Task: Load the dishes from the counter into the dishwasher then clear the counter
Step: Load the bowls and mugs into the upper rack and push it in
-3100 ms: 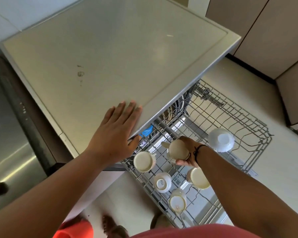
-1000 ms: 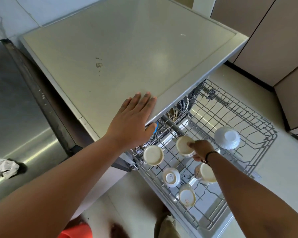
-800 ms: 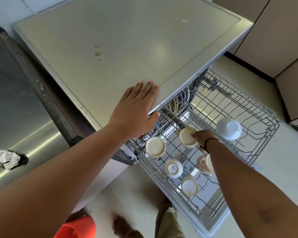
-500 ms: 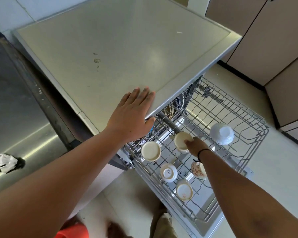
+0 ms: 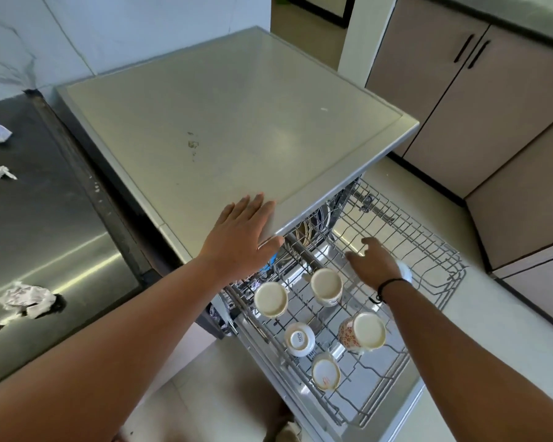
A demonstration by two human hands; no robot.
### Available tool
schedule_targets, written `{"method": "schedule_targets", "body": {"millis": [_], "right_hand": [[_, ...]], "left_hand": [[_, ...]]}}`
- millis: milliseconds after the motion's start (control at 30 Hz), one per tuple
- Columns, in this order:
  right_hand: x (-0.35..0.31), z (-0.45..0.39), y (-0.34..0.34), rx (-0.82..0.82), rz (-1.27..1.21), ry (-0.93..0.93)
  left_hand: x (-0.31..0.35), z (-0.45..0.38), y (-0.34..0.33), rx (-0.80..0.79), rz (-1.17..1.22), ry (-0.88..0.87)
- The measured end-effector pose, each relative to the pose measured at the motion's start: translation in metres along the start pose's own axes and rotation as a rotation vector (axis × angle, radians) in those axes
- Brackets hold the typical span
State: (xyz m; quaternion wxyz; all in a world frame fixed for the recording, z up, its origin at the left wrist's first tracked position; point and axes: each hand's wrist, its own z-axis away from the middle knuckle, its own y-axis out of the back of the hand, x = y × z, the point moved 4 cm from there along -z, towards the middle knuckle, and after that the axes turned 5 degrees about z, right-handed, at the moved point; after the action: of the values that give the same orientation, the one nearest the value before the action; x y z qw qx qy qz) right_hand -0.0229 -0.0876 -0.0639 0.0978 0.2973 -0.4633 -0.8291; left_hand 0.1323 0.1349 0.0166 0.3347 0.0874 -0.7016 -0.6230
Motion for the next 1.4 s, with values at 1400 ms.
{"method": "schedule_targets", "body": {"millis": [1400], "right_hand": [[-0.693, 0.272, -0.275, -0.120, 0.342, 1.246]], "left_hand": [[-0.430, 0.453, 0.177, 0.369, -0.049, 1.227]]}}
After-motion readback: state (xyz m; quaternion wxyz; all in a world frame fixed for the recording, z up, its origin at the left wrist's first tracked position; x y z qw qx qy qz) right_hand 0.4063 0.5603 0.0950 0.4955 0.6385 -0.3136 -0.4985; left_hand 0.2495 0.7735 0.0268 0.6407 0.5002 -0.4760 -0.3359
